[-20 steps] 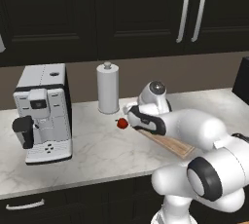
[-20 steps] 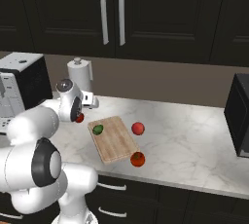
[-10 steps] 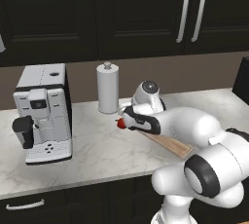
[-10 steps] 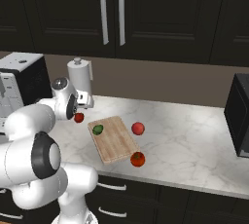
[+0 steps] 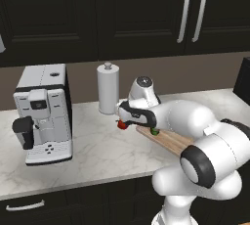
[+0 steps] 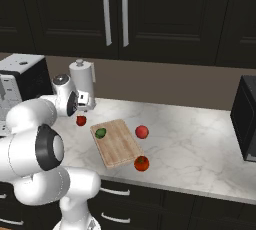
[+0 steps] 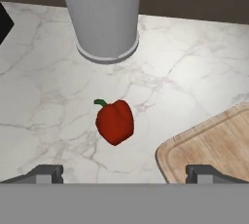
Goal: Place the avocado, onion, tomato, and bell pepper on the cutting board.
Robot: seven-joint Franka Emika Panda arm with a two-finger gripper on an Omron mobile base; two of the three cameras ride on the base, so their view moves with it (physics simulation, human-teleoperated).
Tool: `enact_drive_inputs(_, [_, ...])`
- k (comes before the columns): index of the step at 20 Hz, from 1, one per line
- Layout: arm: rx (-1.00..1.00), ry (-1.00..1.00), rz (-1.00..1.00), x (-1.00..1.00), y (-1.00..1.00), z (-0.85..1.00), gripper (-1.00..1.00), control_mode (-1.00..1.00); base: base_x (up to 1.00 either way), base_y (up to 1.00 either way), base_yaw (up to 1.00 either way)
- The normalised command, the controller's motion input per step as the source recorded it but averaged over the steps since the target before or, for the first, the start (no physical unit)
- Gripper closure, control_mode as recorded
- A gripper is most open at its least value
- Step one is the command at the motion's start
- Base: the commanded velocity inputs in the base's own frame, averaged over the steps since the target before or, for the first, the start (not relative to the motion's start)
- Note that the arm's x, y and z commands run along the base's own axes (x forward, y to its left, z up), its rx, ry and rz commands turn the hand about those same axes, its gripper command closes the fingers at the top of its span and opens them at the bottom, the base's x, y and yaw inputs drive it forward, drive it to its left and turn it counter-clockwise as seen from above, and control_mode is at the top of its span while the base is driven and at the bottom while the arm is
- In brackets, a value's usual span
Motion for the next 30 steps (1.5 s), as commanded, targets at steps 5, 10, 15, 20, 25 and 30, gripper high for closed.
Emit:
enact_drive_inputs(5, [0.00, 0.03, 0.00, 0.10, 0.22, -0.26, -1.00, -1.00, 0.00, 0.00, 0.00])
enact_drive_inputs(10, [0.00, 0.03, 0.00, 0.10, 0.18, -0.33, -1.00, -1.00, 0.00, 0.00, 0.00])
enact_drive_inputs(15, [0.00, 0.03, 0.00, 0.14, 0.02, -0.30, -1.00, -1.00, 0.00, 0.00, 0.00])
enact_drive_inputs(20, [0.00, 0.02, 0.00, 0.24, 0.01, -0.18, -1.00, -1.00, 0.00, 0.00, 0.00])
enact_drive_inputs(25, [0.00, 0.01, 0.00, 0.19, 0.05, -0.11, -1.00, -1.00, 0.00, 0.00, 0.00])
enact_drive_inputs(30, [0.00, 0.03, 0.00, 0.17, 0.03, -0.16, -1.00, -1.00, 0.00, 0.00, 0.00])
